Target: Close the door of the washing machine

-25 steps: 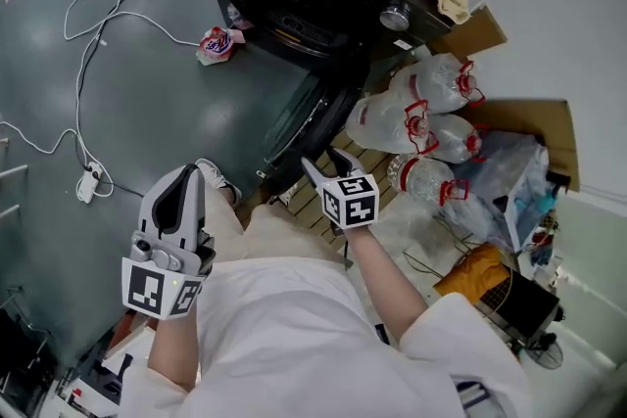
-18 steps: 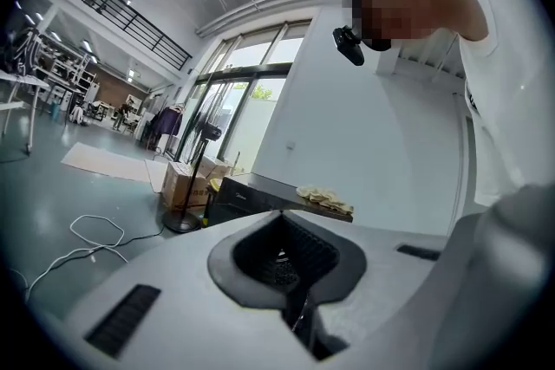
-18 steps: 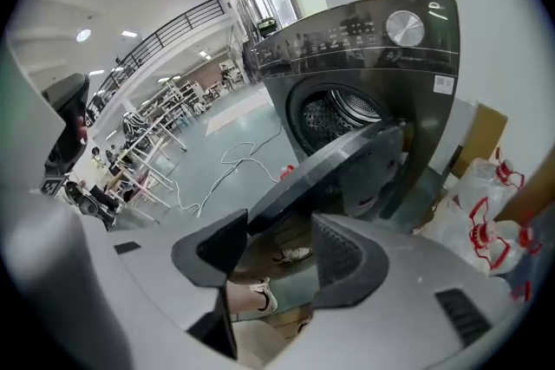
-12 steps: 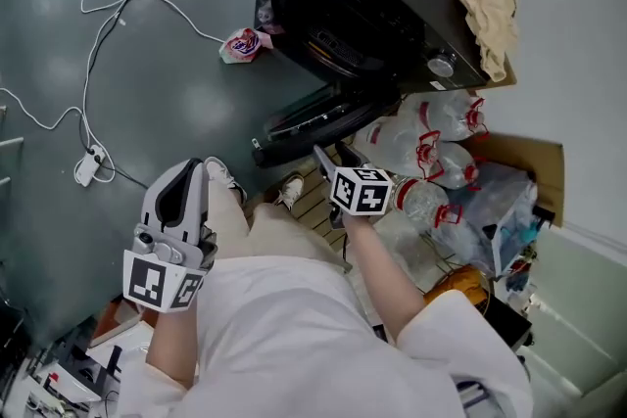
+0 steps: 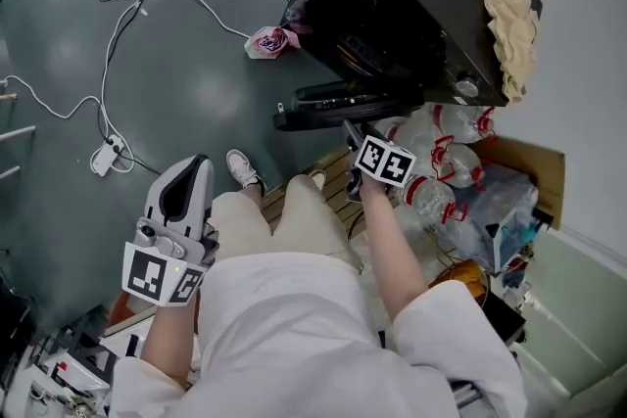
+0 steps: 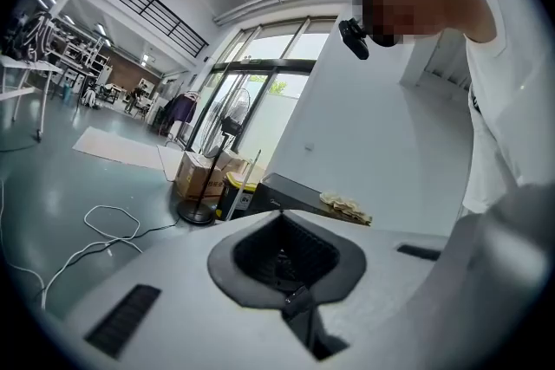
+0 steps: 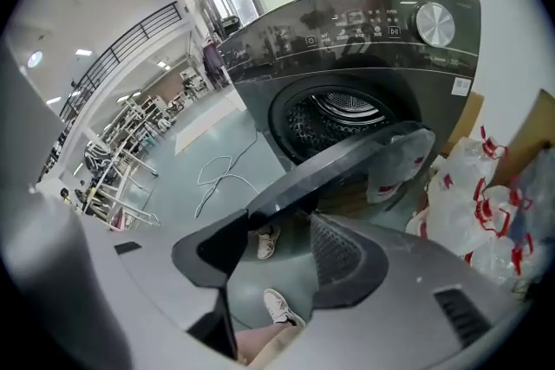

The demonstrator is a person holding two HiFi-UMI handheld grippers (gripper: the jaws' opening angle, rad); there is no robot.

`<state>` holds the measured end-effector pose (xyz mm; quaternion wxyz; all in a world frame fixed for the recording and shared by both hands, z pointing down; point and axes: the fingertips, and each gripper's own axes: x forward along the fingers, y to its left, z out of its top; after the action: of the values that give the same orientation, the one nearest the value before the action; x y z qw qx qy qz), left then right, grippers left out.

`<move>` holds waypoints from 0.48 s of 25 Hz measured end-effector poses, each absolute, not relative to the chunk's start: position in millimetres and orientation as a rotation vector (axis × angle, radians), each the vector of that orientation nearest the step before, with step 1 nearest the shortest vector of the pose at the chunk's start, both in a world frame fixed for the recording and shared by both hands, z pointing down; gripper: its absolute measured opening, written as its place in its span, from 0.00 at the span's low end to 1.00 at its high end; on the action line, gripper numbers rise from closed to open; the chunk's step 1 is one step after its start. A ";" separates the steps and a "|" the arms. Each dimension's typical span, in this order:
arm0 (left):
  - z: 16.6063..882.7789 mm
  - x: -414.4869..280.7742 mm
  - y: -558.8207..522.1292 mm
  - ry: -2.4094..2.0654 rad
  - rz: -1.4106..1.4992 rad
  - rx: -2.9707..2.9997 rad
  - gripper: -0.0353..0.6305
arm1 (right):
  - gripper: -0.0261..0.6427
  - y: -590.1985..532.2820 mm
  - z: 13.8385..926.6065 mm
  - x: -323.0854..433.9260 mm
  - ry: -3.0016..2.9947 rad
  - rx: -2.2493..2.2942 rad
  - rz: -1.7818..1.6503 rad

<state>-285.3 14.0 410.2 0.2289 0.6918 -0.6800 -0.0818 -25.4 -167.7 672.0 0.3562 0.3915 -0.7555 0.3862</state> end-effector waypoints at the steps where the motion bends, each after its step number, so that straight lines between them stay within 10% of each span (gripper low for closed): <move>1: 409.5 -289.4 14.6 -1.869 -0.226 1.896 0.06 | 0.37 -172.2 672.1 -30.1 -1.946 1.021 1.008; 12: 414.2 -303.2 4.9 -1.864 -0.219 1.794 0.06 | 0.33 -224.7 673.2 -70.3 -1.934 1.009 0.945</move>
<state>-303.2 4.9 414.2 0.2693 0.6653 -0.6916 -0.0811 -70.3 -224.7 673.2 0.3730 0.3938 -0.7548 0.3688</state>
